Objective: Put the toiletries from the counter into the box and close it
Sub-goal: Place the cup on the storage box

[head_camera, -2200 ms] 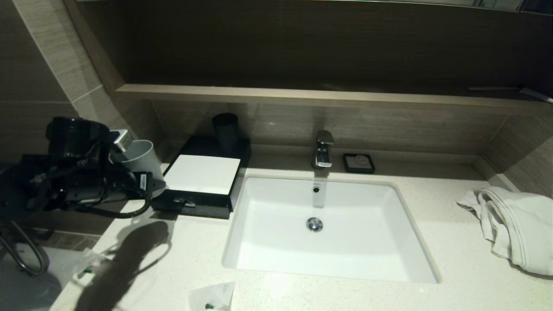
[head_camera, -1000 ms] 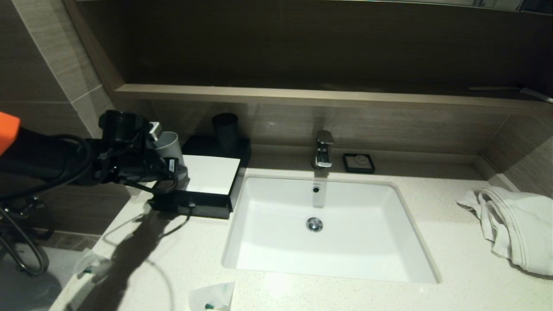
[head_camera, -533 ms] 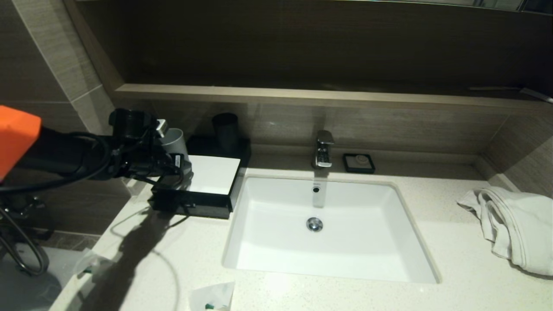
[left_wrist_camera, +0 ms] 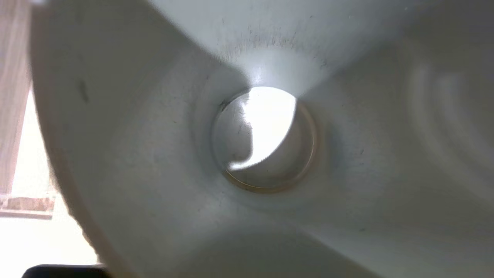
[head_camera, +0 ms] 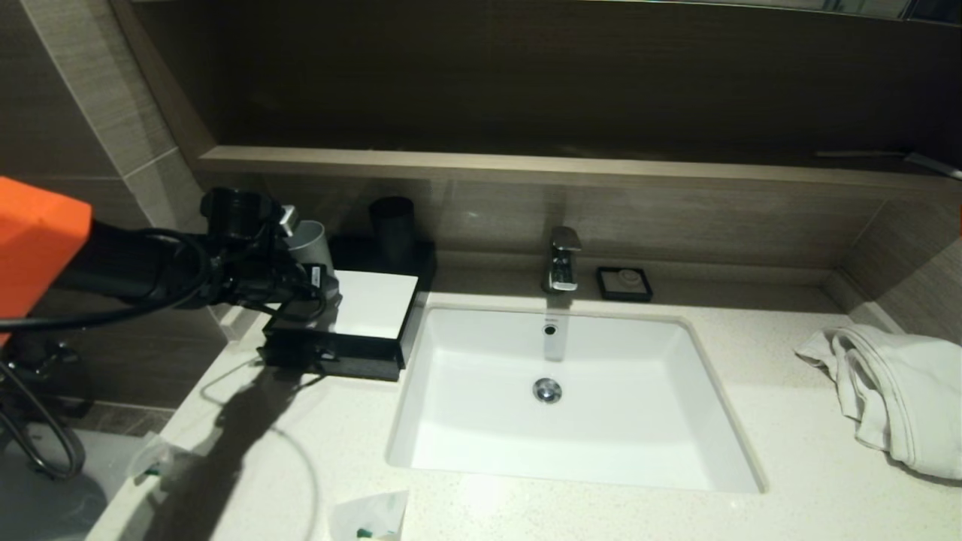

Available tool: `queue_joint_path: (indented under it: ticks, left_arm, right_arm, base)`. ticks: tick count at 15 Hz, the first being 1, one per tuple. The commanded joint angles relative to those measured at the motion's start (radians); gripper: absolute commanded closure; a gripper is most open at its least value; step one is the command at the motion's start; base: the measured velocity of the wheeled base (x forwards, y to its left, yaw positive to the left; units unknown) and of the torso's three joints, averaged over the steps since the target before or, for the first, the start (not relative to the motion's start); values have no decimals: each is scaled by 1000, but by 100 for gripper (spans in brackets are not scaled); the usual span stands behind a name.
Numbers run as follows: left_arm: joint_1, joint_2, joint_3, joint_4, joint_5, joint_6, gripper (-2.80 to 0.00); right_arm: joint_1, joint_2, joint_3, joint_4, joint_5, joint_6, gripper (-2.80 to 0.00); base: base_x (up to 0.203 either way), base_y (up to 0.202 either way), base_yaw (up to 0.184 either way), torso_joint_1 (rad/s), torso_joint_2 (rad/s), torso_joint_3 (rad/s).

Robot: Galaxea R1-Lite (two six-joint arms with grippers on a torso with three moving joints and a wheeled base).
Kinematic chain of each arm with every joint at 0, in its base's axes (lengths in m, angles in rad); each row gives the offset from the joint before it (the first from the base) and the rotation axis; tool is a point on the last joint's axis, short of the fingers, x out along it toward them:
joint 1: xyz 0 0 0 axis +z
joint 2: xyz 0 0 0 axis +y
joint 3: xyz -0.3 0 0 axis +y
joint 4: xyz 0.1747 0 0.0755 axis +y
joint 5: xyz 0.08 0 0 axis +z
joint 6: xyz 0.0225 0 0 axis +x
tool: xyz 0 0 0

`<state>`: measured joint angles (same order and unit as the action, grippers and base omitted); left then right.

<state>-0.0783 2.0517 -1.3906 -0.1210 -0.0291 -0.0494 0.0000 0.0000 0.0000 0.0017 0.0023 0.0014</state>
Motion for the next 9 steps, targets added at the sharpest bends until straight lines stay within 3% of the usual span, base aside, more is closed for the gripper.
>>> queue_joint_path:
  ticks: [1,9]
  left_arm:
    - [0,17,-25,1,0,-1,0]
    - [-8,72,-138,37,3,0,0]
  right_arm:
    - [0,0,0,0,1,0,0]
    - [0,0,0,0,1,0,0]
  base:
    - [0,0,0,0,0,0]
    - [0,0,0,0,0,0]
